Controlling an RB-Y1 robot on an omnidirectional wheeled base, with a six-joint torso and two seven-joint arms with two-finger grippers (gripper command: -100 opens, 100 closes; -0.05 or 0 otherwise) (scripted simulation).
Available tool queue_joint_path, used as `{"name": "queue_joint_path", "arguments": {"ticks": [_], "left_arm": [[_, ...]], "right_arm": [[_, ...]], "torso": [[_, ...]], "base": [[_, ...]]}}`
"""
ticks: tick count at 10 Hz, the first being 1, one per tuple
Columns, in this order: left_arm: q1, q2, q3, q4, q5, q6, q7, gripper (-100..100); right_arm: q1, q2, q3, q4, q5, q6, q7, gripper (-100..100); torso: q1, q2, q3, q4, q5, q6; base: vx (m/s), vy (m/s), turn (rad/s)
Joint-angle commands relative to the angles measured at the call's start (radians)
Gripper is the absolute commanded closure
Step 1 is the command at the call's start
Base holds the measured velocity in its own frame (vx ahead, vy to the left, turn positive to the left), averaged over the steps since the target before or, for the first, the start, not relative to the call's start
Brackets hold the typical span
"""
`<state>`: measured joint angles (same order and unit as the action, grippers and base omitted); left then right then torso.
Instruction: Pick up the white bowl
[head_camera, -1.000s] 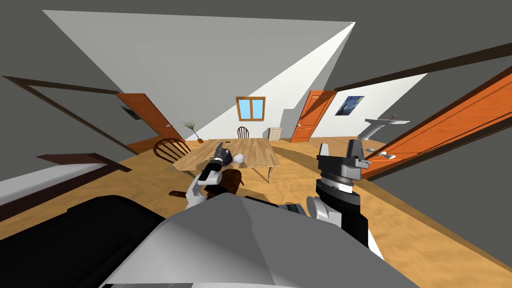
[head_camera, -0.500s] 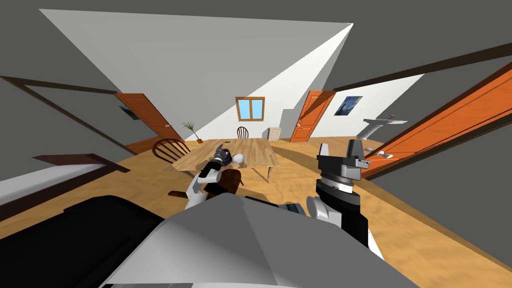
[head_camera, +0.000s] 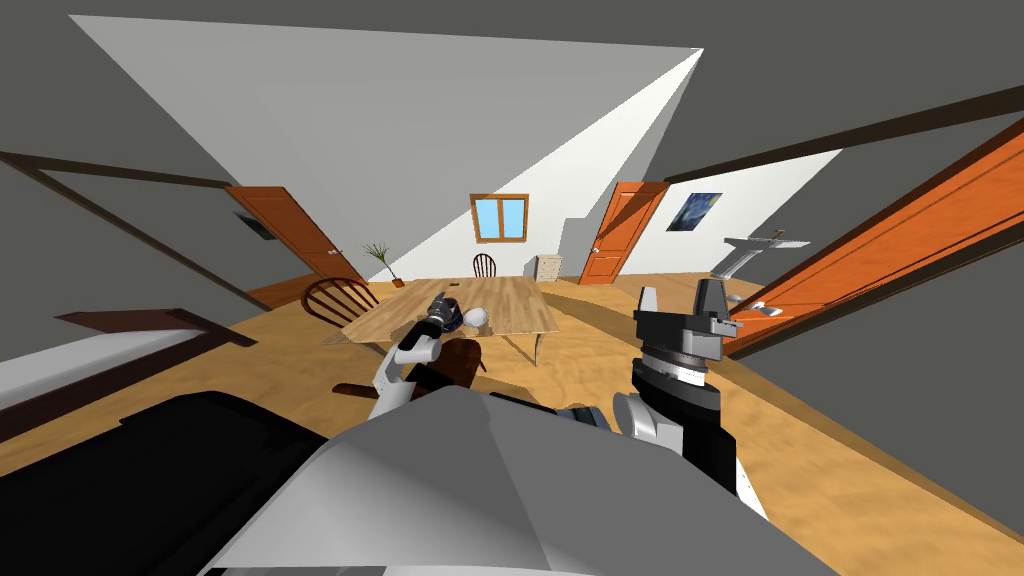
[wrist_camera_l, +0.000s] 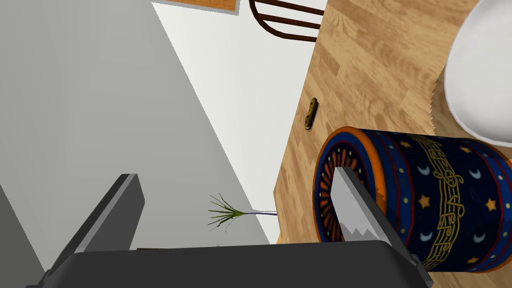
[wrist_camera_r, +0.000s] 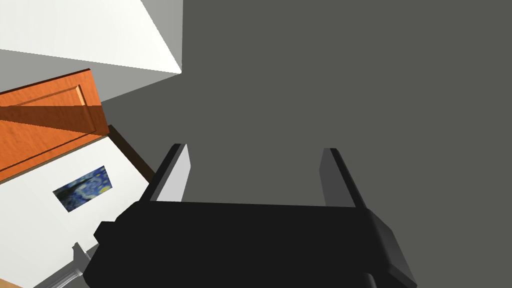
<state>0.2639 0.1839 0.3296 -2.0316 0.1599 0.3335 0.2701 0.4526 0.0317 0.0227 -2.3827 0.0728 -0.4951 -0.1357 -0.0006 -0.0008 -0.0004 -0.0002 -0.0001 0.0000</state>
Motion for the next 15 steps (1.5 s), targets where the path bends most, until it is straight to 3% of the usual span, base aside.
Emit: {"name": "queue_joint_path", "arguments": {"ticks": [1, 15], "left_arm": [[-0.013, 0.004, 0.016, 0.025, 0.01, 0.05, 0.006, -100], [-0.091, 0.007, 0.083, 0.164, 0.025, 0.403, 0.011, -100]], "right_arm": [[0.0, 0.0, 0.0, 0.0, 0.0, 0.0, 0.0, 0], [0.0, 0.0, 0.0, 0.0, 0.0, 0.0, 0.0, 0]], "torso": [[0.0, 0.0, 0.0, 0.0, 0.0, 0.0], [0.0, -0.002, -0.001, 0.0, 0.0, 0.0]], "base": [[0.01, -0.011, -0.021], [0.027, -0.012, -0.019]]}}
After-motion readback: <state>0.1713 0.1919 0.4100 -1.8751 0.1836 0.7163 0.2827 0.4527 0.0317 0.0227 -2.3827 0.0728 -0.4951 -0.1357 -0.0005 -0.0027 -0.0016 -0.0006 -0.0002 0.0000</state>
